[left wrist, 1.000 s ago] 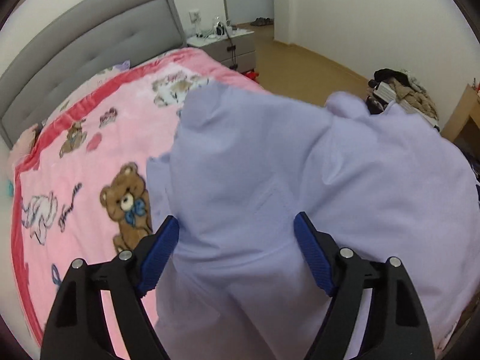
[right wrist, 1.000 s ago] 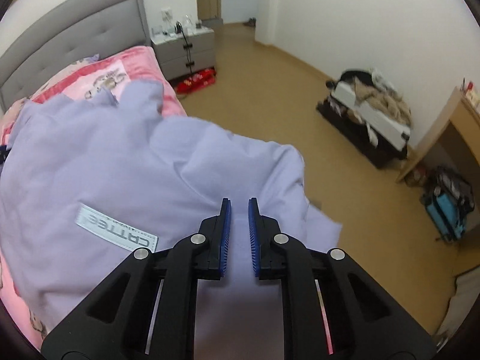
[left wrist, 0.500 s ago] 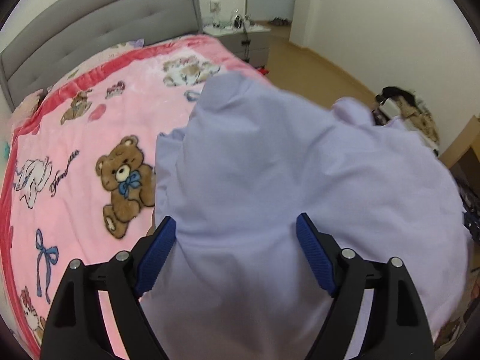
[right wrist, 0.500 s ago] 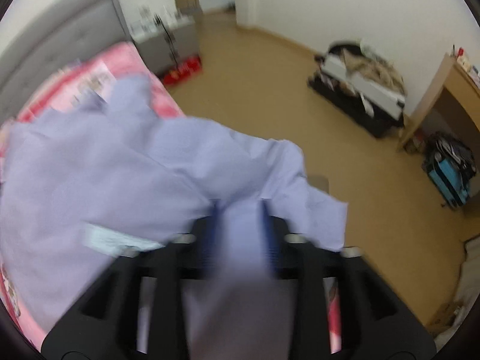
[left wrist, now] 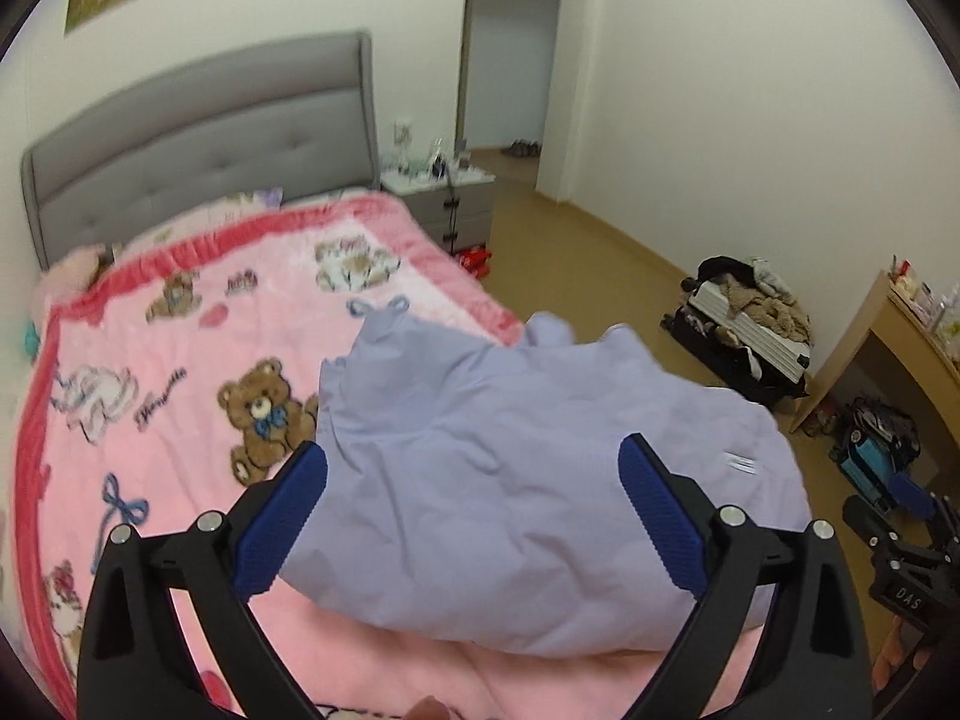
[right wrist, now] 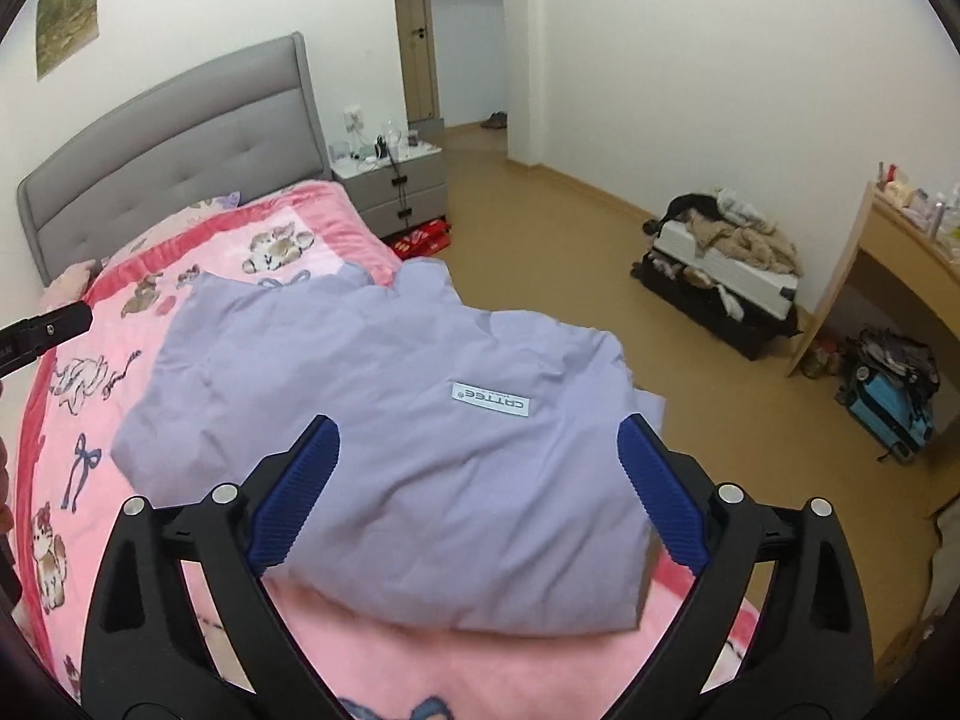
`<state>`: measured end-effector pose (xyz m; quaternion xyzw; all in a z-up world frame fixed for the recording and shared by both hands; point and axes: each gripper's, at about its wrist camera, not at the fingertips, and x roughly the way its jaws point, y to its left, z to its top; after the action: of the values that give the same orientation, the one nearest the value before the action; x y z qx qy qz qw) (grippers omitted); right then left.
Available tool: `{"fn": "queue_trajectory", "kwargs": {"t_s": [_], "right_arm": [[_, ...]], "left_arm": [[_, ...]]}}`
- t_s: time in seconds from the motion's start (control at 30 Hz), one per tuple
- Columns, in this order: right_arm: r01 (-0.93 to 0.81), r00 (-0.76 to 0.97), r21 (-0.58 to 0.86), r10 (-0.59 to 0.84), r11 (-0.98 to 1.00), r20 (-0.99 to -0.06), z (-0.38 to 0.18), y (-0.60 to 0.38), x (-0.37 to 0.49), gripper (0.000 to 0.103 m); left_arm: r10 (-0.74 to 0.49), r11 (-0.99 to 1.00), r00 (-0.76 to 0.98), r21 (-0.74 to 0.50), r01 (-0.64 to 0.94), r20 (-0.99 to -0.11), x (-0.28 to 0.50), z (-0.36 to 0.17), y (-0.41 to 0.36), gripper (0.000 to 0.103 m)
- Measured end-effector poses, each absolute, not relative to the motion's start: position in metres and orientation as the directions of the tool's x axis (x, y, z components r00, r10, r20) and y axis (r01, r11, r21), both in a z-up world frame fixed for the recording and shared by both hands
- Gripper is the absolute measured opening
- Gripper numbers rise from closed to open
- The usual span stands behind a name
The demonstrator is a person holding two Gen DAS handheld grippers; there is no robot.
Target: Fold large clothes
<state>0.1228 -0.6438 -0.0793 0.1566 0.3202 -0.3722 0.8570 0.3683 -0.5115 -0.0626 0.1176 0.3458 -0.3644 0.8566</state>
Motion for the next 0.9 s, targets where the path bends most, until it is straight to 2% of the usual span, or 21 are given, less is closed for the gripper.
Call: {"fn": "queue_trajectory", "kwargs": {"t_s": [0.13, 0.23, 0.33, 0.53, 0.9], "right_arm": [[0.741, 0.527, 0.041, -0.543, 0.670, -0.654, -0.069, -0.635, 0.109, 0.092], [0.743, 0.508, 0.007, -0.558, 0.669, -0.656, -0.067, -0.631, 0.106, 0.092], [0.737, 0.516, 0.000, -0.562, 0.676, -0.646, -0.062, -0.629, 0.102, 0.092], [0.724, 0.516, -0.031, -0.571, 0.689, -0.638, -0.056, -0.625, 0.101, 0.092], [0.721, 0.517, -0.027, -0.564, 0.692, -0.644, -0.055, -0.627, 0.103, 0.092]], "left_arm": [[-0.557, 0.687, 0.504, -0.024, 0.726, -0.660, 0.343, -0.047, -0.511, 0.098], [-0.570, 0.675, 0.474, -0.053, 0.736, -0.671, 0.336, -0.042, -0.512, 0.098], [-0.558, 0.683, 0.470, -0.057, 0.728, -0.684, 0.332, -0.042, -0.514, 0.098], [-0.530, 0.682, 0.506, 0.013, 0.731, -0.681, 0.321, -0.043, -0.519, 0.098], [-0.520, 0.681, 0.498, 0.015, 0.732, -0.694, 0.319, -0.047, -0.521, 0.098]]}}
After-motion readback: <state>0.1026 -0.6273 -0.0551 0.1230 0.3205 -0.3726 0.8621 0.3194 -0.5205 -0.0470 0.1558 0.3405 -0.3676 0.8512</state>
